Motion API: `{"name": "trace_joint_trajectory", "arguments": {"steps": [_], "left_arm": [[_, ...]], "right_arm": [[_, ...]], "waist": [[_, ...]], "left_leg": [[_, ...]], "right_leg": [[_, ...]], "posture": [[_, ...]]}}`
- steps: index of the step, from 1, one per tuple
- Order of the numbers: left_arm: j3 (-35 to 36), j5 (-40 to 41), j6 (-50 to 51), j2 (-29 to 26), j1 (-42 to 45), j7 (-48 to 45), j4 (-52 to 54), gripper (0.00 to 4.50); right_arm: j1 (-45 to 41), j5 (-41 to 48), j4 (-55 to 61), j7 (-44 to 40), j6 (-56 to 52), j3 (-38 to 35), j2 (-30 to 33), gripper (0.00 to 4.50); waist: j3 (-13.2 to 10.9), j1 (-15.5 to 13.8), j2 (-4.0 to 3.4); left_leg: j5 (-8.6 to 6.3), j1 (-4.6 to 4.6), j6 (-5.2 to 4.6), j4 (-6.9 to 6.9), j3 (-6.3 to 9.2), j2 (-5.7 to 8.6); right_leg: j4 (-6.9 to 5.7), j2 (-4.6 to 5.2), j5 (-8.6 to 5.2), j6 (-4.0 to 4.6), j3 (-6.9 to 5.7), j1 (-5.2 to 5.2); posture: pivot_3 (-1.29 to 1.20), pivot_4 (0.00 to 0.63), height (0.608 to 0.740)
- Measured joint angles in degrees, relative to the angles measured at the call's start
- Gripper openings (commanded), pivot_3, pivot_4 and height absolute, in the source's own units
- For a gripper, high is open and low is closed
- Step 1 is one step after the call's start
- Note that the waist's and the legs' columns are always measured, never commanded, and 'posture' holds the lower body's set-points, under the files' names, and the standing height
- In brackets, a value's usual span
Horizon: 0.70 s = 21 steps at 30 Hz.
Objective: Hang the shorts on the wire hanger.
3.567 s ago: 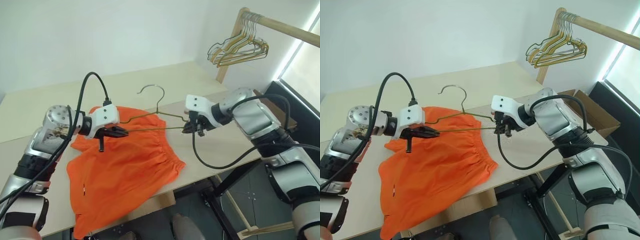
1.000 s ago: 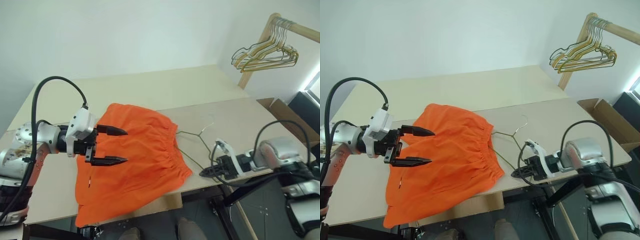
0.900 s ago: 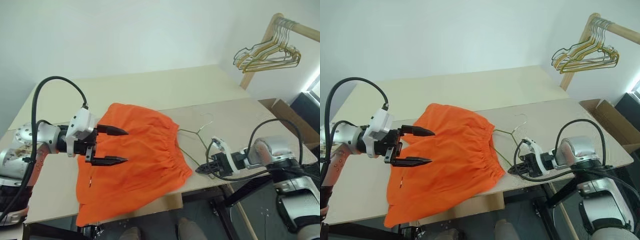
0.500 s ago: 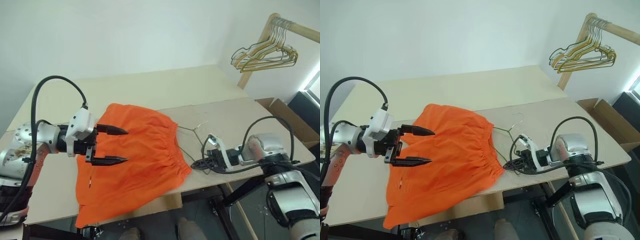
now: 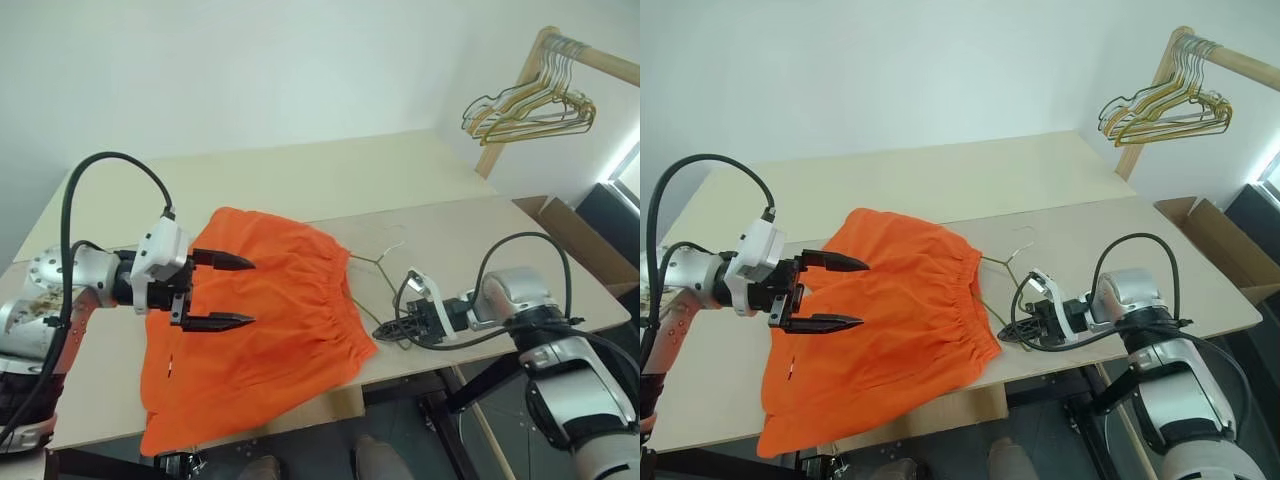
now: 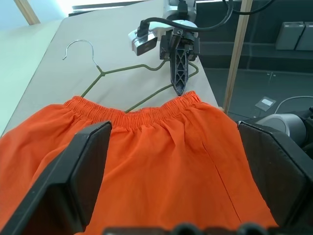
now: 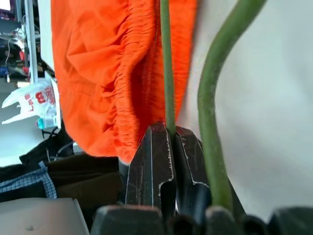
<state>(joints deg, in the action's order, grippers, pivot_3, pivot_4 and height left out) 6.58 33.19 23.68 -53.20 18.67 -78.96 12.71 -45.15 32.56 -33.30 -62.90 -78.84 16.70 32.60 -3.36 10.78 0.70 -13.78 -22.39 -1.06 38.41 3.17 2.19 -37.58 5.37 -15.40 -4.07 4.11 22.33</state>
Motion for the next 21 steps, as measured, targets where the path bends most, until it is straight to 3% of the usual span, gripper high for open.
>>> {"name": "trace_joint_trajectory", "arguments": {"steps": [10, 21], "left_arm": [[0.00, -0.38, -1.00, 0.00, -0.09, -0.03, -0.09, 4.47], [-0.09, -1.60, -2.36, -0.01, -0.01, -0.54, -0.96, 4.47]], "right_arm": [[-1.63, -2.12, -3.95, 0.20, 3.11, -1.93, -2.56, 0.00], [-3.40, -5.69, -1.61, -8.31, 4.94, 7.61, -1.86, 0.00]], "waist": [[0.23, -0.29, 0.02], [0.26, 0.03, 0.02]], "left_leg": [[0.00, 0.00, 0.01, 0.00, 0.02, 0.01], [0.00, -0.01, 0.01, 0.00, 0.04, 0.02]], "right_leg": [[0.01, 0.02, 0.00, 0.00, -0.02, -0.01], [-0.01, 0.02, 0.00, 0.00, -0.02, 0.02]], "posture": [[-0.12, 0.000, 0.740], [-0.09, 0.000, 0.740]]}}
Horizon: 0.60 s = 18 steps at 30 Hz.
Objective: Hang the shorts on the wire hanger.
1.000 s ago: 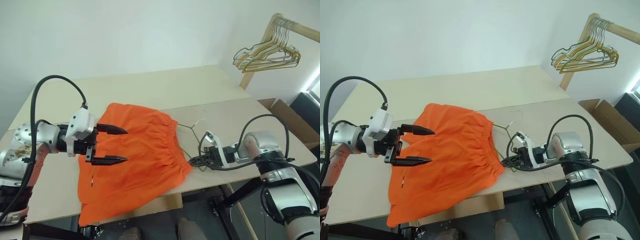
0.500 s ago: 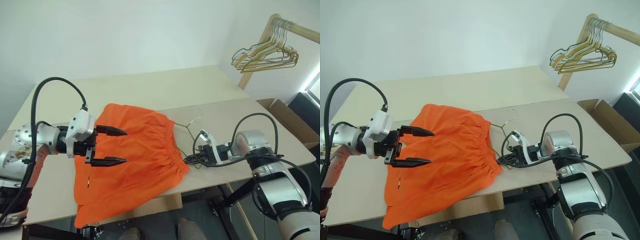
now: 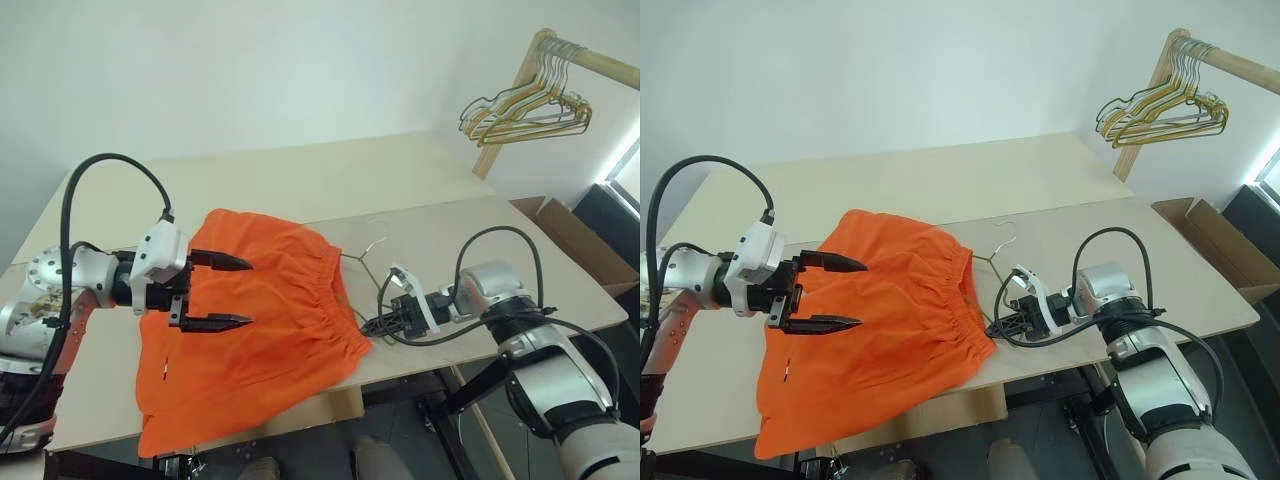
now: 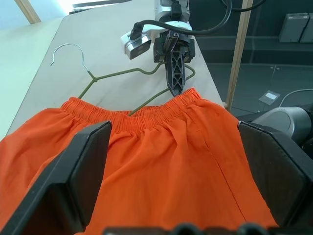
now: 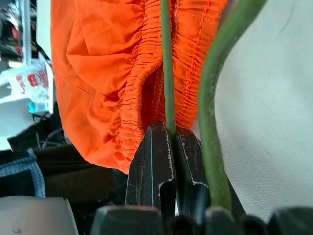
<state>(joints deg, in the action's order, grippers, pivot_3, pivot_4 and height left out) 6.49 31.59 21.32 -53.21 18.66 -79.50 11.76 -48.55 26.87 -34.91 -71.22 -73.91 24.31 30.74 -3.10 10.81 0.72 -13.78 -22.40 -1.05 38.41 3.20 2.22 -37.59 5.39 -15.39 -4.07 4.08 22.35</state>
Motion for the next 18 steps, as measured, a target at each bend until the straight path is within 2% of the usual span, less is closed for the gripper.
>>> {"name": "trace_joint_trajectory", "arguments": {"steps": [5, 12, 16, 18], "left_arm": [[0.06, -0.01, -0.10, 0.00, -1.10, 0.17, 0.12, 4.47], [0.16, -0.01, -0.17, 0.01, -1.39, 0.54, 0.83, 4.47], [0.15, -0.03, -0.18, 0.01, -1.34, 0.68, 0.71, 4.47], [0.03, -0.06, -0.30, 0.03, -0.78, 0.63, 0.33, 4.47]], "right_arm": [[-0.85, -2.16, -2.67, -2.48, 1.18, 1.68, 1.13, 0.00], [-6.03, -5.14, -14.11, 2.36, 5.07, -3.78, -5.64, 0.00], [-6.23, -5.50, -14.75, 3.12, 5.77, -5.68, -5.83, 0.00], [-5.09, -5.40, -11.13, 3.31, 5.75, -6.75, -4.95, 0.00]], "waist": [[0.00, -0.43, 0.00], [0.06, -0.17, 0.00], [0.07, -0.38, 0.00], [0.07, -0.42, 0.00]], "left_leg": [[0.00, 0.00, 0.01, 0.00, 0.02, 0.02], [-0.01, 0.04, 0.04, -0.03, 0.04, 0.02], [-0.01, 0.03, 0.04, -0.03, 0.04, 0.05], [-0.01, 0.00, 0.04, -0.03, 0.06, 0.05]], "right_leg": [[0.00, 0.02, 0.00, 0.00, -0.01, -0.01], [-0.01, 0.01, 0.01, 0.01, 0.00, -0.01], [-0.01, 0.05, 0.01, 0.01, -0.01, -0.01], [-0.01, 0.04, 0.01, 0.01, -0.01, 0.01]], "posture": [[-0.09, 0.000, 0.740], [-0.10, 0.000, 0.740], [-0.11, 0.000, 0.740], [-0.12, 0.000, 0.740]]}}
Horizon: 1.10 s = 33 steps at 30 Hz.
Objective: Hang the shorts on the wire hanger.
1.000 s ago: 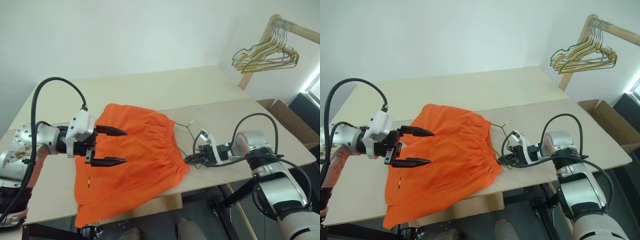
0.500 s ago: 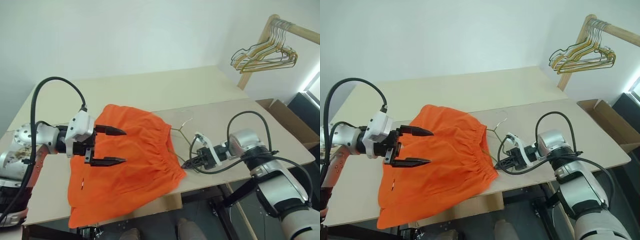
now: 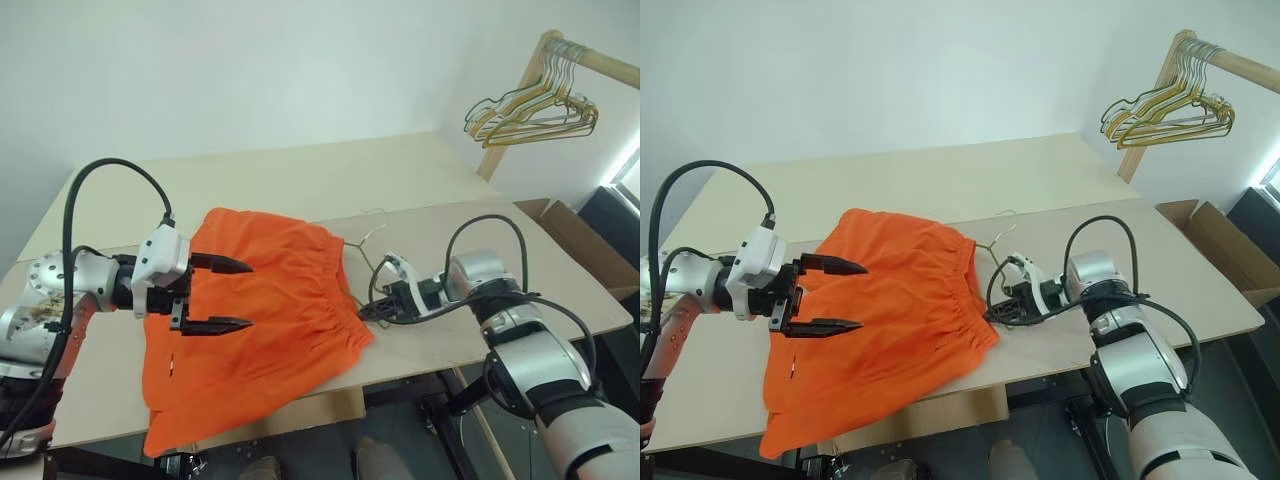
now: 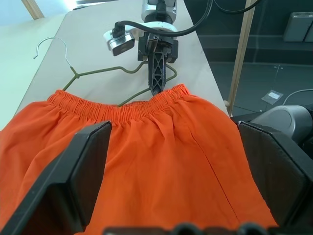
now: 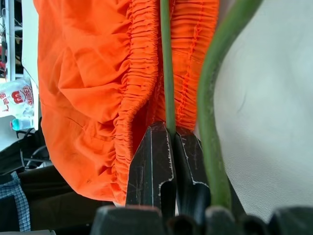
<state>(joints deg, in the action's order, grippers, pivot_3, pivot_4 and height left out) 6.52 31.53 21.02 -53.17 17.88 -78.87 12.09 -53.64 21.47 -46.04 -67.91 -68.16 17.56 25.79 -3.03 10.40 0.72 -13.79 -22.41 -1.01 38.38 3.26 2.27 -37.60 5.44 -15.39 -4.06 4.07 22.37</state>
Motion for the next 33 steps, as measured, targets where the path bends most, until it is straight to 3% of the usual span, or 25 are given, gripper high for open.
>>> {"name": "trace_joint_trajectory", "arguments": {"steps": [7, 14, 22, 33], "left_arm": [[-1.39, -1.96, -2.12, 0.27, 6.41, -0.45, -5.90, 4.47], [-4.19, -8.28, -9.61, 0.01, 18.93, -3.10, -20.59, 4.47], [-9.06, -15.88, -22.23, 3.99, 38.03, -9.06, -40.08, 4.47], [-27.63, -19.36, -37.64, 4.78, 41.66, -13.40, -51.69, 4.47]], "right_arm": [[9.33, -2.50, 29.21, 8.11, 7.18, -2.41, 6.08, 0.00], [9.80, -7.32, 49.48, 11.80, 14.08, 0.42, 10.68, 0.00], [7.23, -13.09, 55.43, 11.05, 16.44, 10.37, 12.19, 0.00], [2.97, -15.64, 53.84, 8.46, 16.42, 13.29, 12.06, 0.00]], "waist": [[0.01, 0.12, -0.02], [0.08, 1.88, 0.08], [0.13, 4.17, 0.11], [0.14, 8.20, 0.11]], "left_leg": [[0.01, -0.10, 0.01, 0.02, 0.02, 0.00], [0.02, -0.27, 0.03, 0.06, 0.02, -0.01], [0.03, -0.64, 0.02, 0.30, 0.05, 0.03], [0.03, -0.79, 0.00, 0.35, 0.10, 0.02]], "right_leg": [[-0.03, 0.01, 0.00, -0.01, -0.02, 0.14], [-0.05, -0.01, 0.00, -0.01, -0.06, 0.31], [-0.30, 0.03, 0.00, -0.02, -0.09, 0.61], [-0.49, 0.02, 0.00, -0.02, -0.06, 0.75]], "posture": [[-0.18, 0.000, 0.740], [-0.23, 0.000, 0.740], [-0.25, 0.000, 0.740], [-0.27, 0.000, 0.740]]}}
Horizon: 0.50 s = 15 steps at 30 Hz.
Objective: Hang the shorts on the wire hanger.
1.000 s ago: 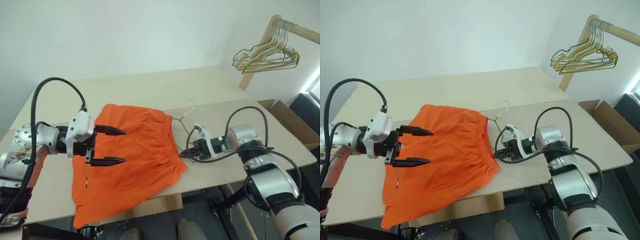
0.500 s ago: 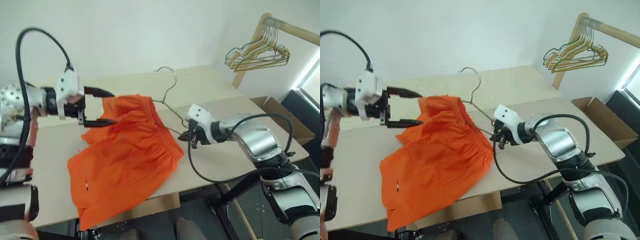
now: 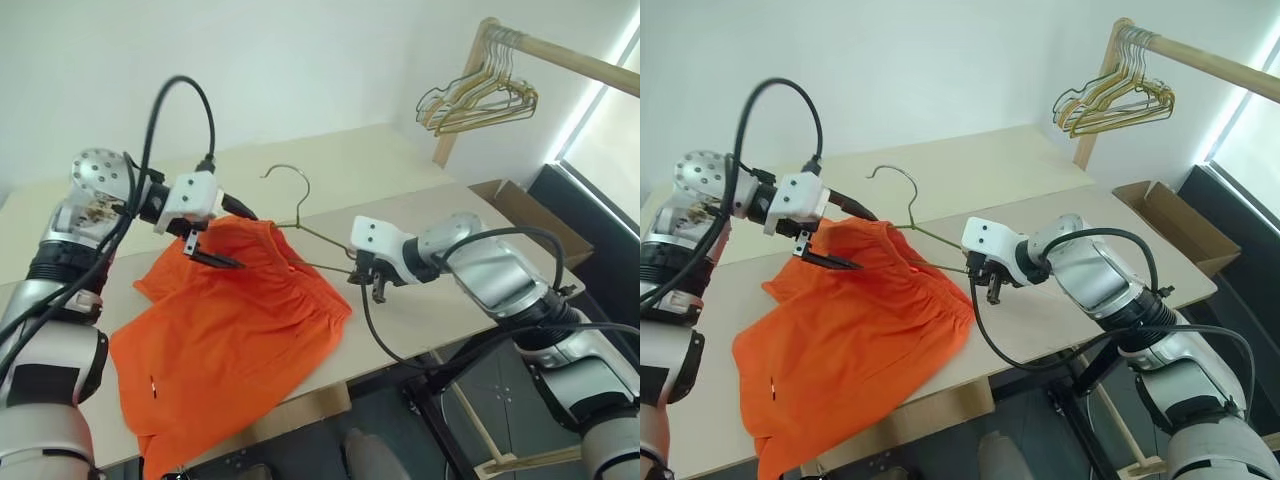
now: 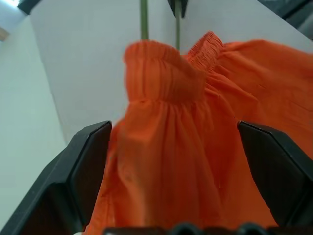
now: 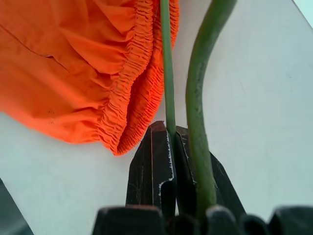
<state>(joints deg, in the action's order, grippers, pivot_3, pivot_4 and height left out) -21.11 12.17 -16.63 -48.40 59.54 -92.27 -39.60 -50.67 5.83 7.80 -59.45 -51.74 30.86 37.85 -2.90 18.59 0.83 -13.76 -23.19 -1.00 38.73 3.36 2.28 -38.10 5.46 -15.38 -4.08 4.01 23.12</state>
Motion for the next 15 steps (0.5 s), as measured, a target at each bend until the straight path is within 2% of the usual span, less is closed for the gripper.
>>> {"name": "trace_joint_trajectory", "arguments": {"steps": [10, 13, 15], "left_arm": [[0.05, -11.95, -8.45, 4.35, 2.02, 4.33, -10.64, 4.47], [0.04, -14.84, -10.41, 4.41, 2.65, 5.95, -12.06, 3.83], [0.04, -16.59, -11.24, 4.65, 2.72, 6.98, -13.11, 3.22]], "right_arm": [[-0.06, 0.00, 0.21, -1.40, -0.05, 0.04, -0.47, 0.00], [-0.13, 0.00, 0.21, -1.60, -0.10, 0.04, -0.61, 0.00], [-0.29, -0.02, 0.21, -1.69, -0.14, 0.04, -0.74, 0.00]], "waist": [[0.00, 0.94, 0.00], [0.00, 1.01, 0.00], [0.00, 1.09, 0.00]], "left_leg": [[0.00, -0.04, -0.01, 0.05, 0.00, 0.01], [0.00, -0.03, -0.01, 0.05, 0.01, 0.01], [0.00, -0.02, -0.01, 0.05, 0.01, 0.01]], "right_leg": [[-0.01, 0.00, 0.00, -0.01, -0.02, 0.00], [-0.01, 0.00, 0.00, -0.02, -0.02, 0.00], [-0.02, 0.00, 0.00, -0.02, -0.02, 0.00]], "posture": [[-0.27, 0.000, 0.740], [-0.27, 0.000, 0.740], [-0.27, 0.000, 0.740]]}}
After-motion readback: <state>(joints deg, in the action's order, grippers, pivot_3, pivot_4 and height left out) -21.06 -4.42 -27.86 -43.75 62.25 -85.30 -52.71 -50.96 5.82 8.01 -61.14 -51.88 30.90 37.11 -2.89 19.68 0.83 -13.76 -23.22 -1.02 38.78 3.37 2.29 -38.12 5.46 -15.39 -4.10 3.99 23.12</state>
